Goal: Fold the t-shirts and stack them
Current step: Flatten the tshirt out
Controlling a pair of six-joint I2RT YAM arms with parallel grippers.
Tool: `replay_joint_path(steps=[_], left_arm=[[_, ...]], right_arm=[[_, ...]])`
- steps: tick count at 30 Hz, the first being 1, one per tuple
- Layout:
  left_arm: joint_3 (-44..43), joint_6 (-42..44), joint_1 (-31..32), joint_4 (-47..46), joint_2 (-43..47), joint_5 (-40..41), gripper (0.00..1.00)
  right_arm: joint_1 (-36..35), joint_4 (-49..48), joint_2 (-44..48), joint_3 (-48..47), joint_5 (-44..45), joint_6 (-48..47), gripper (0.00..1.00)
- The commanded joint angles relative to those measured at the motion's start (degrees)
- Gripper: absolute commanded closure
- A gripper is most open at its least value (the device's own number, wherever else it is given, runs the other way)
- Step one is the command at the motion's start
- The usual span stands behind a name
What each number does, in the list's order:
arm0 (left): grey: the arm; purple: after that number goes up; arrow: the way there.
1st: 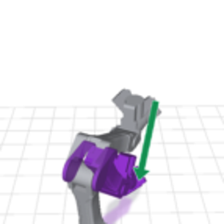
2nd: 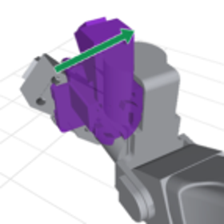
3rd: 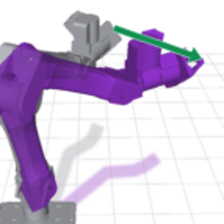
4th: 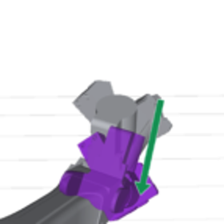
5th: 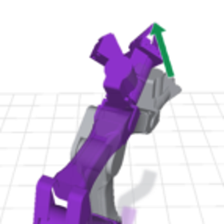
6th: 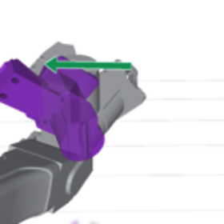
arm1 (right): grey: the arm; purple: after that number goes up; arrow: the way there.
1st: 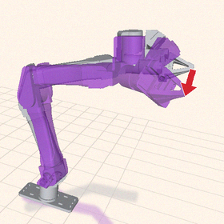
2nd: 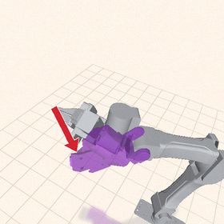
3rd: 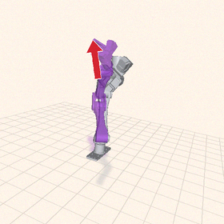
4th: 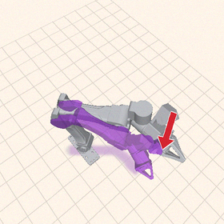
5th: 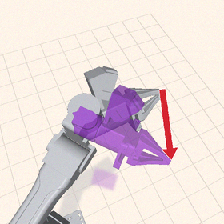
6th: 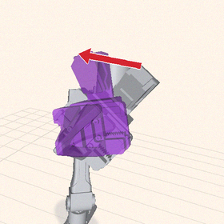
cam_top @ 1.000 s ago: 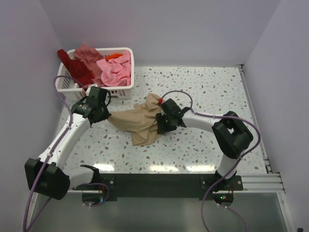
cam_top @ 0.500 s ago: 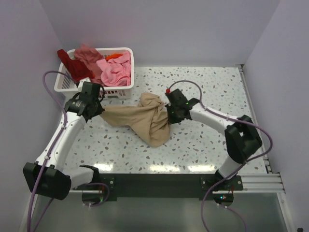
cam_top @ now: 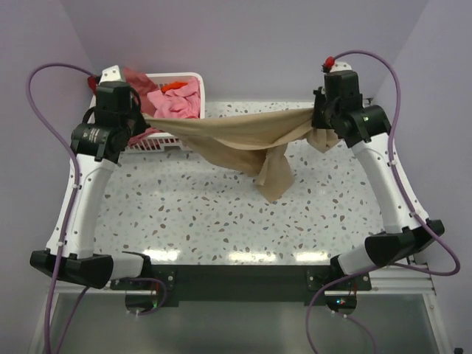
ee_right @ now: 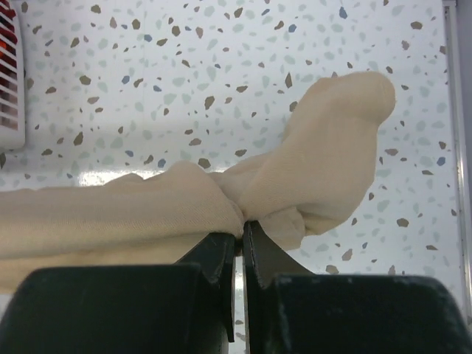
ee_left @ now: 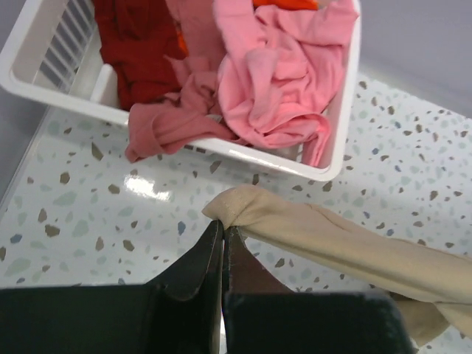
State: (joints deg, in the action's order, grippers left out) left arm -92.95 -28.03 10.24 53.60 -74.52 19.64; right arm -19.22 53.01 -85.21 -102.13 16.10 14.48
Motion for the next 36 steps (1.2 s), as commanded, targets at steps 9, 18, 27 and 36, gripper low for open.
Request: replay_joint_path(steps=[9, 18, 27, 36], left_arm=[[11.0, 2.0, -0.5, -5.4, 3.3, -7.9, 1.0], [23.1, 1.8, -0.5, -9.2, 3.9, -10.2, 1.0], [24.1, 1.8, -0.5, -9.7, 2.4, -11.4, 1.0], [25.3, 1.8, -0.5, -9.4, 2.8, -11.3, 1.0]], right_arm=[[0.5, 4.4, 1.6, 14.7, -0.4, 4.3, 0.37], [0.6, -1.7, 5.4, 32.9, -5.6, 9.6, 0.34], [0.6, -11.8, 3.4, 37.3, -17.3, 14.3, 0.33], [0.6, -16.5, -3.1, 34.5, -15.4, 15.8, 0.32]])
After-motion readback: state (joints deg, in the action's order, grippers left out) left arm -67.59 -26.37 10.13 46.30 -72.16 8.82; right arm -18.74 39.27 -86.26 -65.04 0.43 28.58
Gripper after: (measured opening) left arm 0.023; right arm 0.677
